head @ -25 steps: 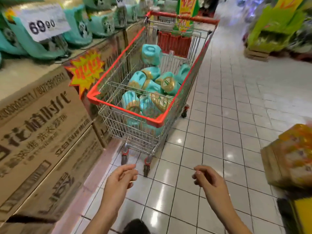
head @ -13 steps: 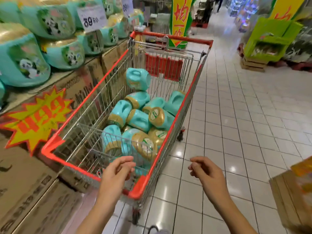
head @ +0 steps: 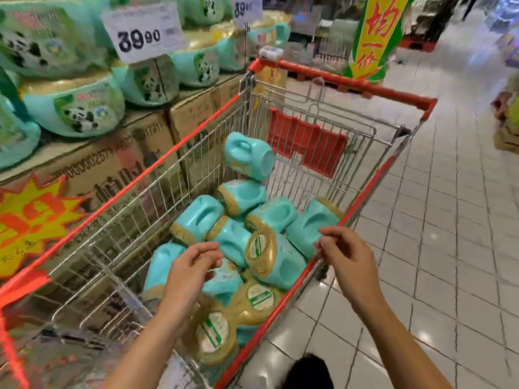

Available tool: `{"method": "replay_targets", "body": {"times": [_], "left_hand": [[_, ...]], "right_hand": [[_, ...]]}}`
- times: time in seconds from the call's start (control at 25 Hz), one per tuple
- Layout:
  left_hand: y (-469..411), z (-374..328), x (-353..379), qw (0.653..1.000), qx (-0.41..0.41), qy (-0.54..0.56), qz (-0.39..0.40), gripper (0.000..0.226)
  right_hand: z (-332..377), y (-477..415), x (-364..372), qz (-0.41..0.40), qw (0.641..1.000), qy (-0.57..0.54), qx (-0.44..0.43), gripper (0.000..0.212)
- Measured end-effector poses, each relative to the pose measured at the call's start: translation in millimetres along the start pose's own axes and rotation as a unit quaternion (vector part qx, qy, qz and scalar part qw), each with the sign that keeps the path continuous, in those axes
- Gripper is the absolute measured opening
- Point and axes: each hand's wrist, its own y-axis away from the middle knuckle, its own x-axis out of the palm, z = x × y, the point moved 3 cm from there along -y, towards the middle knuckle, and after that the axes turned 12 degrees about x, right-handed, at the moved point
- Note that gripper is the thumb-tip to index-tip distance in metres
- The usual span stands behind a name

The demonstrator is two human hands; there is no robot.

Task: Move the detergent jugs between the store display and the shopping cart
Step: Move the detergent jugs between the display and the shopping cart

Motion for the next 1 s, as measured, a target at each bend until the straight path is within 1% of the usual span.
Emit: {"method": "replay_targets", "body": {"times": [0.12, 0.2, 0.28, 0.36, 0.44, 0.56, 0.64, 0.76, 0.84, 0.88, 0.96, 1.0], "left_hand": [[-36, 0, 37, 0.997, -0.031, 0.004, -0.067, 0.017], [-58, -4, 58, 0.994, -0.034, 0.013, -0.105, 0.015], [-80, -4, 74, 0.992, -0.031, -0.001, -0.126, 0.015], [-104, -2, 87, 0.991, -0.024, -0.037, -0.126, 0.016], [-132, 4, 98, 0.992, -0.029, -0.055, -0.114, 0.017], [-186, 27, 104, 0.986, -0.042, -0.104, -0.122, 0.019], [-221, 48, 105, 0.983, -0.066, -0.118, -0.121, 0.02], [-275, 78, 115, 0.982, -0.107, -0.099, -0.119, 0.023], [-302, 92, 129, 0.982, -0.135, -0.064, -0.116, 0.025], [-312, 99, 138, 0.982, -0.151, -0.043, -0.101, 0.024], [-328, 114, 159, 0.981, -0.182, 0.008, -0.06, 0.018], [-335, 120, 168, 0.977, -0.201, 0.042, -0.053, 0.013]], "right_hand": [[16, -78, -6, 0.055, 0.998, 0.014, -0.011, 0.023], [30, -128, -5, 0.094, 0.995, 0.036, -0.024, 0.023], [37, -172, 3, 0.105, 0.992, 0.069, -0.023, 0.022], [38, -209, 17, 0.1, 0.992, 0.073, -0.022, 0.022], [38, -241, 36, 0.101, 0.991, 0.083, -0.019, 0.017], [37, -289, 73, 0.11, 0.982, 0.152, -0.028, 0.017], [34, -320, 98, 0.116, 0.974, 0.195, -0.029, 0.024], [27, -365, 135, 0.139, 0.955, 0.263, -0.019, 0.051], [21, -388, 158, 0.156, 0.945, 0.286, -0.01, 0.06], [17, -397, 169, 0.165, 0.944, 0.287, -0.005, 0.062], [7, -411, 192, 0.184, 0.942, 0.282, -0.005, 0.066], [2, -416, 202, 0.188, 0.94, 0.286, -0.009, 0.068]]}}
